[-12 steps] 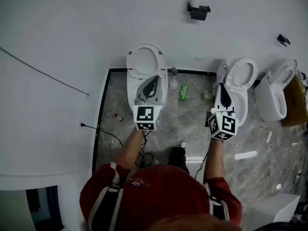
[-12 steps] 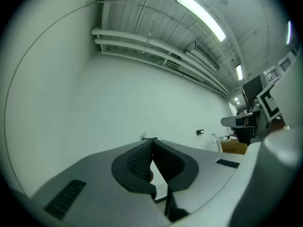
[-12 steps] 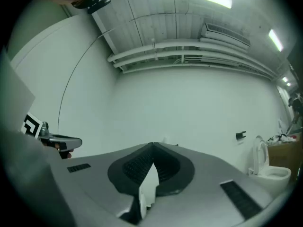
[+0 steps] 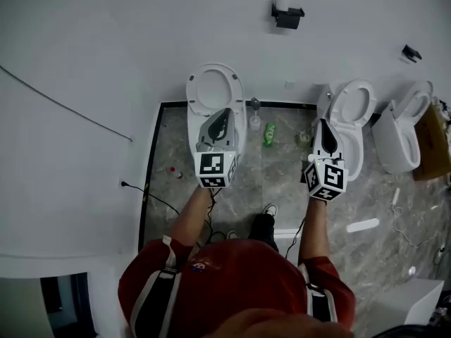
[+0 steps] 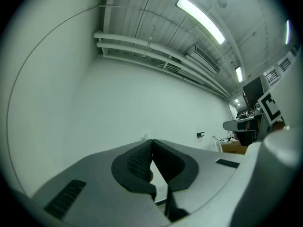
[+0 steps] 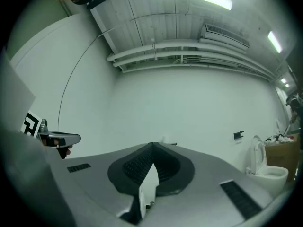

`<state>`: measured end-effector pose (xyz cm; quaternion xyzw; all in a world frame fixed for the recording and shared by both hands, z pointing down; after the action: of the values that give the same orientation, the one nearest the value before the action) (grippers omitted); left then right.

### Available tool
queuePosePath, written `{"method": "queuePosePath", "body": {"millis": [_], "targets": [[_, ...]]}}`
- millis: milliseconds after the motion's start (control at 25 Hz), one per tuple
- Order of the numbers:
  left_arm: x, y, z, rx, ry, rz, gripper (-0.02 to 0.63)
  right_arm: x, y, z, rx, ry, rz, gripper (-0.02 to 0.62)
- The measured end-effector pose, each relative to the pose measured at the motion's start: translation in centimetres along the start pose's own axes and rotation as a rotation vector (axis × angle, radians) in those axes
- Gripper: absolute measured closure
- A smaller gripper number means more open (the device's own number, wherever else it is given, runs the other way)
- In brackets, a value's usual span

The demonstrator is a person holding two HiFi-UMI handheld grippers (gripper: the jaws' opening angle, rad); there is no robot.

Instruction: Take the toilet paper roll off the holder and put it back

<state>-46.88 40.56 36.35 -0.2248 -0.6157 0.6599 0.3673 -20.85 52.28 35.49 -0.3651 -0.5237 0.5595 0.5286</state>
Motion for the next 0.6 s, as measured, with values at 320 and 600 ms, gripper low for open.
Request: {"method": "queuePosePath", "body": {"millis": [320, 600], "targets": [[-3.1, 0.1, -1.0, -0.004, -0.005, 0.001, 0.588, -2.3, -0.5, -2.5, -0.050, -0.020, -0.013, 0.588], [-9.3, -0.2, -2.1, -0.021, -0.017, -0.013, 0.587, -6.7, -1.4, -5.9, -0.053, -0.035, -0.038, 0.589]]}}
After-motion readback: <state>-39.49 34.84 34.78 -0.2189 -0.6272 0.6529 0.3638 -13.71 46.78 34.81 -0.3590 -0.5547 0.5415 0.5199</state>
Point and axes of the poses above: the fingertips, and each gripper's own axes: x backward along the fingers, z to its left, y out of its top, the point moved 8 cm from there along x, backward along the fingers, and after that the axes turned 11 degrees about x, right-handed, at the moved point
